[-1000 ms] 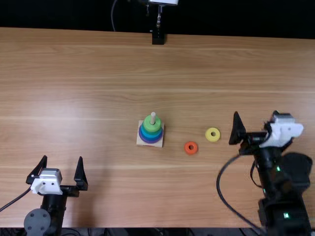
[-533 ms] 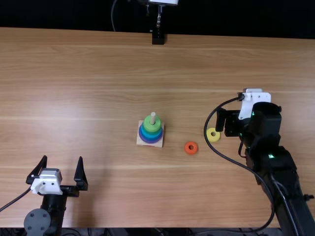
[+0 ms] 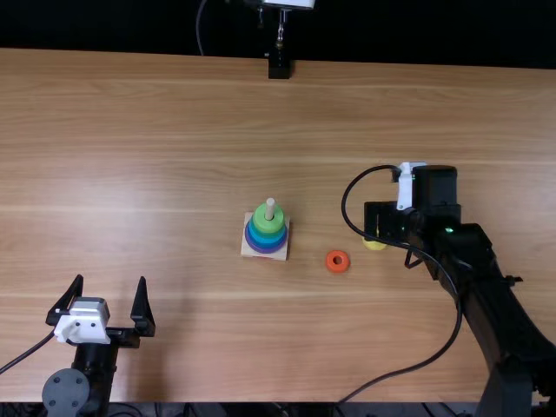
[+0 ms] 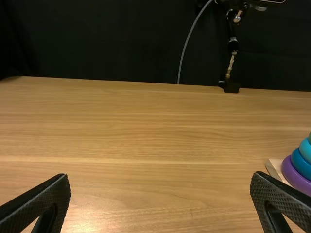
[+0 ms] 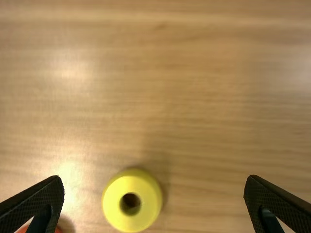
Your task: Build the Hanoi tower: stack the rings onto the peg from bottom to top in this color order: purple, dark blue, light blue, dark green, light green, yellow, orange.
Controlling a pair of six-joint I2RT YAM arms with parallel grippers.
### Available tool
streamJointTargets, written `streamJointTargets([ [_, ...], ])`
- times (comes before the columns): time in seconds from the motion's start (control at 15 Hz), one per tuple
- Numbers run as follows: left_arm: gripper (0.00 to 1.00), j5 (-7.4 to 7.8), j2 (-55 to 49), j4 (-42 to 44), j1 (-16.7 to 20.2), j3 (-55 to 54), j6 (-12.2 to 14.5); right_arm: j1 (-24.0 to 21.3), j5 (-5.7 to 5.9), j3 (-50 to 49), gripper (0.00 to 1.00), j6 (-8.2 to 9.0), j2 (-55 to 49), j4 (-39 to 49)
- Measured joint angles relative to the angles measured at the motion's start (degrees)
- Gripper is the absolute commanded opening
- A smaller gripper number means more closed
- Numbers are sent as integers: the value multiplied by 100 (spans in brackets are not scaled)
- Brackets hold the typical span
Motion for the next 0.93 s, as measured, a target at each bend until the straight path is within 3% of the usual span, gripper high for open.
streamJointTargets([
  [0.2, 100, -2, 0, 0, 0, 0, 0, 225, -39, 219, 100, 0, 369, -249],
  [0.93, 100, -2, 0, 0, 0, 0, -2, 225, -61, 267, 100, 2, 1003, -426],
])
